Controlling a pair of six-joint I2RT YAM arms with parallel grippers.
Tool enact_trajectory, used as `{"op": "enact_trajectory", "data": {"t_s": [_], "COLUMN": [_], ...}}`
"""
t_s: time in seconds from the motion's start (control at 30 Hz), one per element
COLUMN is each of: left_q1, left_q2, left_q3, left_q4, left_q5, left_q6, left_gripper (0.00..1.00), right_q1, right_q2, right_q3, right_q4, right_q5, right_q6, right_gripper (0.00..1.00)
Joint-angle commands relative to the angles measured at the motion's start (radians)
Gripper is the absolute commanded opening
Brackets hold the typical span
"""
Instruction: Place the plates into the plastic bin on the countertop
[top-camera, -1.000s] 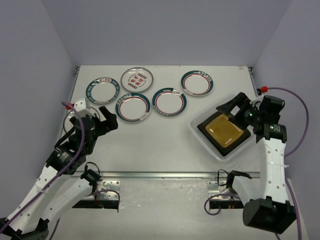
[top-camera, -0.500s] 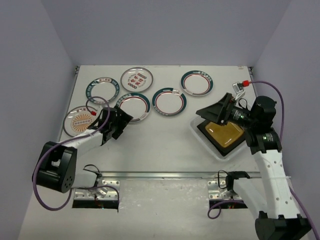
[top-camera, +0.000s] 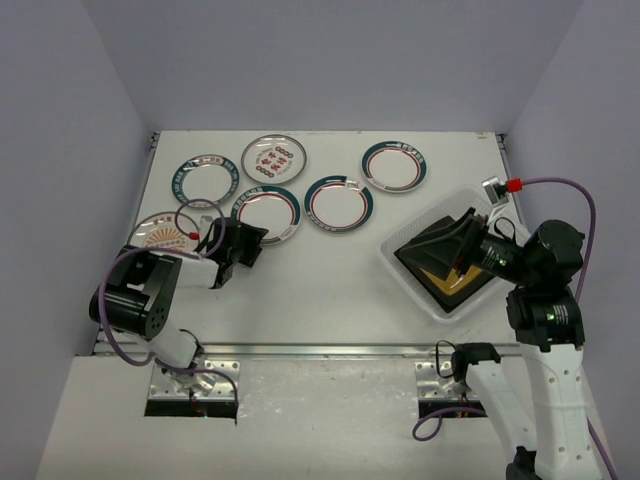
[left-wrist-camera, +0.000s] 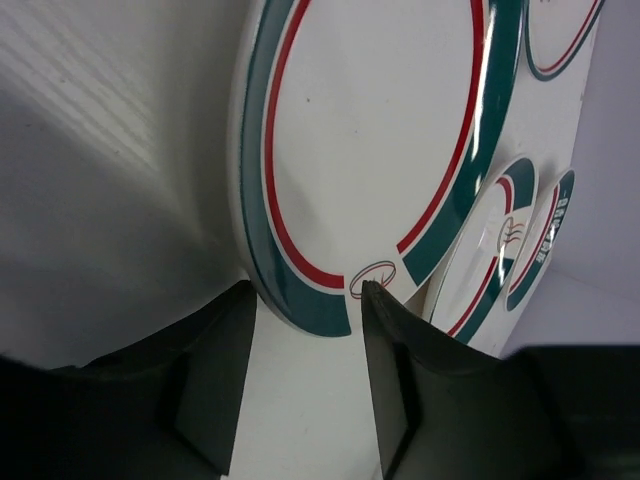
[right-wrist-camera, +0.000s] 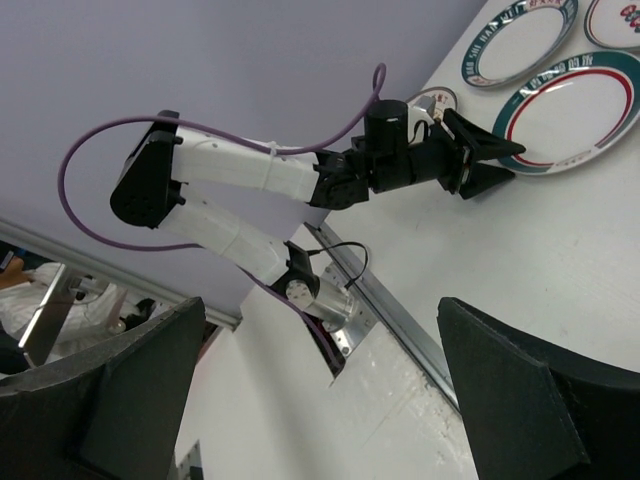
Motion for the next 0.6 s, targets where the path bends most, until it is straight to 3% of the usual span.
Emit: {"op": "enact_trajectory", "data": {"t_s": [0.0, 0.03, 0.17, 0.3, 0.47, 0.57], "left_q1": [0.001, 0.002, 0.002, 0.004, 0.003, -0.018], "left_q2": [0.01, 0.007, -0.031, -0.064, -0.192, -0.422], "left_q3": [-0.008, -0.005, -0.034, -0.08, -0.139, -0.223], "left_q4": [-0.036, -0.048, -0.056, -0.038, -0.018, -0.022], "left_q5": [-0.075, -0.085, -0.112, -0.126, -0.116, -0.158], "left_q6": [-0.037, -0.04, -0.072, -0.103, -0.116, -0.078], "left_gripper": [0.31, 0.2, 0.18, 0.0, 0.0, 0.0], "right_q1": [0.003, 0.003, 0.003, 0.003, 0.003, 0.003], "right_q2": [0.003, 0.006, 0.012, 0.004, 0.001, 0.002], "right_q3": [0.011, 0.021, 0.052, 0.068, 0.081, 0.094], "right_q4": [0.013, 0.014, -0.018, -0.04, -0.053, -0.084], "right_q5": [0.0, 0.0, 0.029, 0.051, 0.061, 0.088], "right_q6": [-0.034, -0.033, -0.05, -0.07, -0.077, -0.107], "right_gripper": [0.99, 0.99, 0.99, 0.99, 0.99, 0.99]}}
